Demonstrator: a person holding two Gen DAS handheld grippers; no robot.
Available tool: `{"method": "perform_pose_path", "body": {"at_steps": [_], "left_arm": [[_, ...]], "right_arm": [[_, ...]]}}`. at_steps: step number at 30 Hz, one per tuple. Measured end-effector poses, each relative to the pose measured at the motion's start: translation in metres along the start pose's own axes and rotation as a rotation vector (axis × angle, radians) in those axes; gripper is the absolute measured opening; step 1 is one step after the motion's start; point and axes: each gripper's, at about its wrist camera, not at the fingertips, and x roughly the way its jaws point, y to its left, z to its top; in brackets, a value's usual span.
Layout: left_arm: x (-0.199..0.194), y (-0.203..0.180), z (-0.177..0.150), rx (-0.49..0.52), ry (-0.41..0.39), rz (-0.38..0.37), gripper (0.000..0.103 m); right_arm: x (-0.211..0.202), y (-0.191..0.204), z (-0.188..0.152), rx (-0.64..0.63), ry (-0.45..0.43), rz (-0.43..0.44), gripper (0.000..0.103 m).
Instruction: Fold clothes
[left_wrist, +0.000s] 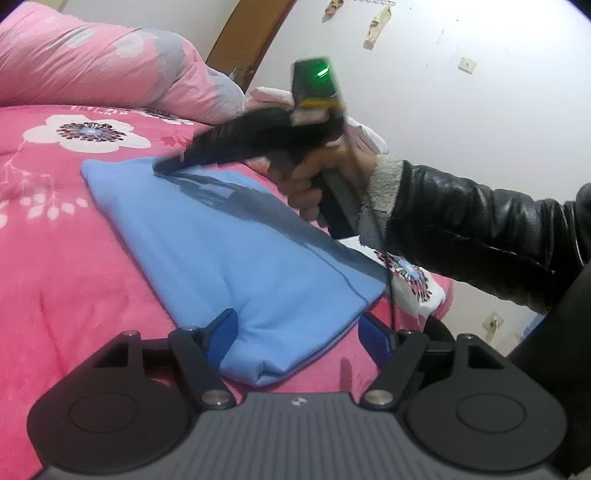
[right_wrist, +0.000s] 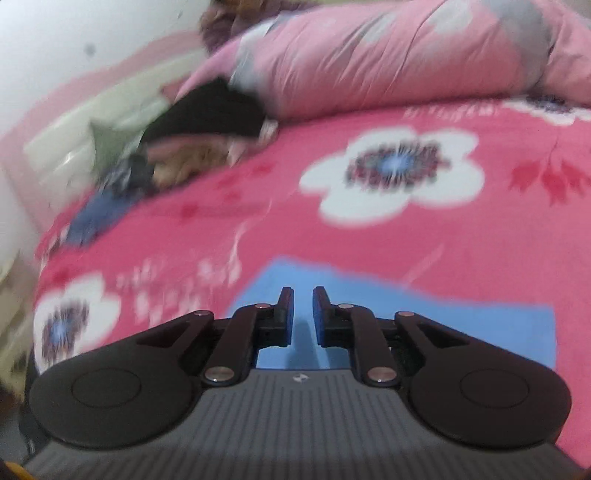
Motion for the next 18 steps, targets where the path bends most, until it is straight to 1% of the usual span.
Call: {"method": "perform_pose_path", "body": {"at_steps": [2, 3, 4, 5, 6, 7, 9, 12, 14, 15, 16, 17, 18], "left_arm": [[0.001, -0.001, 0.002, -0.001, 0.009, 0.008, 0.073], [0.001, -0.002, 0.002, -0.001, 0.013, 0.012, 0.073], [0.002, -0.003, 0.003, -0.005, 0.016, 0.014, 0.073], [0.002, -0.003, 0.003, -0.006, 0.019, 0.016, 0.073], [0.002, -0.003, 0.003, -0.005, 0.021, 0.018, 0.073], [0.002, -0.004, 0.004, -0.004, 0.023, 0.020, 0.073], [0.003, -0.003, 0.003, -0.001, 0.022, 0.022, 0.073], [0.004, -0.004, 0.002, 0.008, 0.024, 0.022, 0.073], [0.004, -0.004, 0.002, 0.011, 0.028, 0.020, 0.073], [0.004, -0.003, 0.003, 0.011, 0.030, 0.018, 0.073], [0.004, -0.003, 0.003, 0.007, 0.031, 0.018, 0.073], [0.004, -0.003, 0.004, 0.005, 0.033, 0.019, 0.073], [0.005, -0.004, 0.004, 0.003, 0.035, 0.021, 0.073]], "right_arm": [[0.009, -0.022, -0.003, 0.051, 0.006, -0.055, 0.000], [0.012, -0.034, -0.002, 0.086, -0.004, -0.099, 0.000], [0.011, -0.047, 0.002, 0.137, -0.035, -0.169, 0.000], [0.011, -0.060, 0.007, 0.187, -0.066, -0.240, 0.007], [0.008, -0.072, 0.010, 0.232, -0.094, -0.293, 0.007], [0.001, -0.080, 0.010, 0.264, -0.118, -0.300, 0.007], [-0.019, -0.084, 0.006, 0.296, -0.155, -0.253, 0.007], [-0.044, -0.066, -0.007, 0.207, -0.159, -0.152, 0.007], [-0.053, -0.059, -0.017, 0.165, -0.134, -0.084, 0.006], [-0.051, -0.063, -0.020, 0.166, -0.109, -0.095, 0.006], [-0.046, -0.072, -0.023, 0.190, -0.084, -0.147, 0.006], [-0.042, -0.081, -0.026, 0.213, -0.058, -0.200, 0.000], [-0.040, -0.092, -0.029, 0.256, -0.062, -0.239, 0.000]]}}
